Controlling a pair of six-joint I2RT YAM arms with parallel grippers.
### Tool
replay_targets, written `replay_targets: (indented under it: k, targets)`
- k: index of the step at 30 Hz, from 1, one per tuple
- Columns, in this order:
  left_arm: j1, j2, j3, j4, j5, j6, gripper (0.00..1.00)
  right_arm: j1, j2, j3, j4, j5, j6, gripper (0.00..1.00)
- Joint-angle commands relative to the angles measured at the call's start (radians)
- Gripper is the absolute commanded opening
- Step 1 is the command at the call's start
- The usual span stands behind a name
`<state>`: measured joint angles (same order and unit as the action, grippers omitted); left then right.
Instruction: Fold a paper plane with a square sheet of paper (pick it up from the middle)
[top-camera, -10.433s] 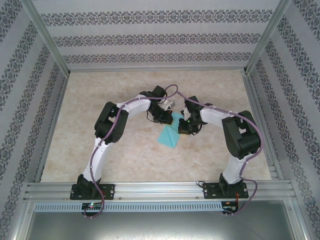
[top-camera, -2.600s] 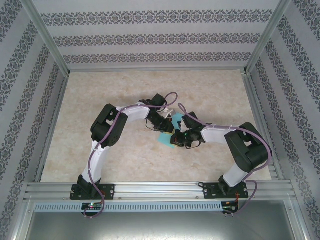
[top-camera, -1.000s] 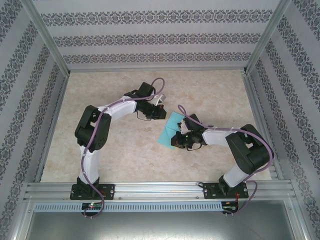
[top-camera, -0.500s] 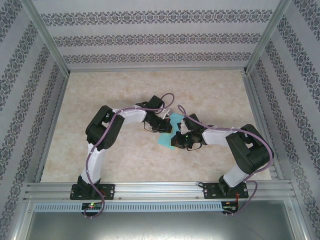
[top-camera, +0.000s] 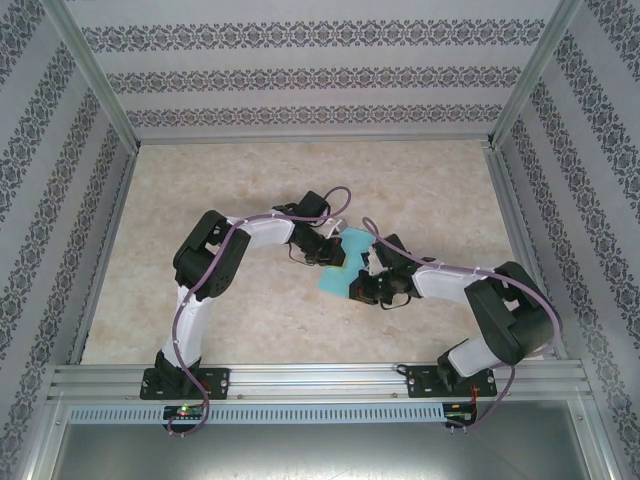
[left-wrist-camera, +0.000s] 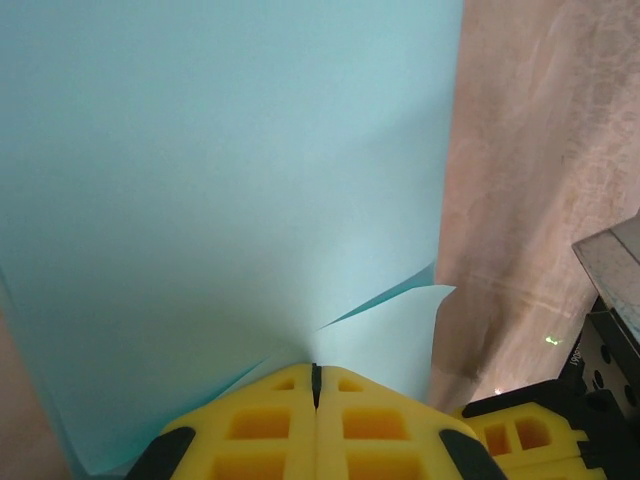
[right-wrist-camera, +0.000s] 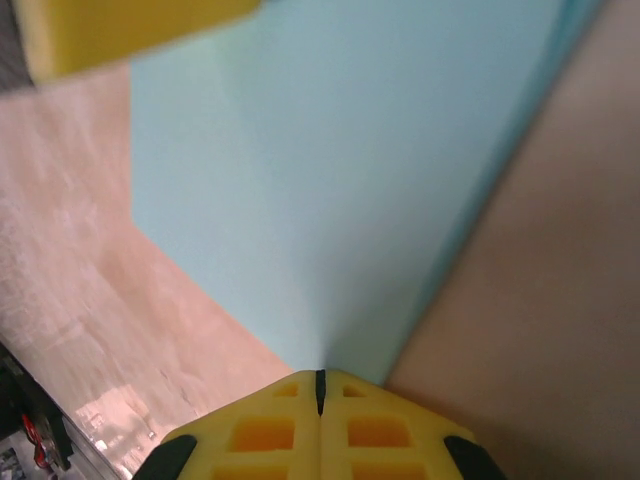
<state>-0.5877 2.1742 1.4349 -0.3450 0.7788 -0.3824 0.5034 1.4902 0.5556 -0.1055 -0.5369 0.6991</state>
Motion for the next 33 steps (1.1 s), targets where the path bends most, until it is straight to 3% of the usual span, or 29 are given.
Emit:
replay_targets:
  k: [1, 8, 12, 18, 25, 33]
  targets:
    - [0.012, 0.042, 0.016, -0.033, -0.049, 0.036, 0.02, -0.022, -0.053, -0.028, -0.132, 0.029, -0.026, 0.0]
    - [0.011, 0.025, 0.021, -0.01, -0.01, 0.013, 0.02, -0.103, -0.139, 0.041, -0.148, -0.032, -0.035, 0.0]
    - [0.009, 0.005, 0.026, 0.003, 0.011, -0.001, 0.03, -0.142, -0.109, 0.1, -0.16, -0.039, -0.061, 0.02]
    - [0.009, -0.045, 0.033, 0.022, 0.046, -0.026, 0.06, -0.179, -0.019, 0.182, -0.179, -0.03, -0.153, 0.24]
    - [0.012, -0.121, 0.044, -0.026, 0.03, -0.005, 0.15, -0.217, 0.073, 0.276, -0.238, -0.038, -0.271, 0.31]
    - [0.022, -0.184, 0.008, -0.097, -0.056, 0.029, 0.36, -0.222, 0.152, 0.35, -0.254, -0.094, -0.326, 0.34]
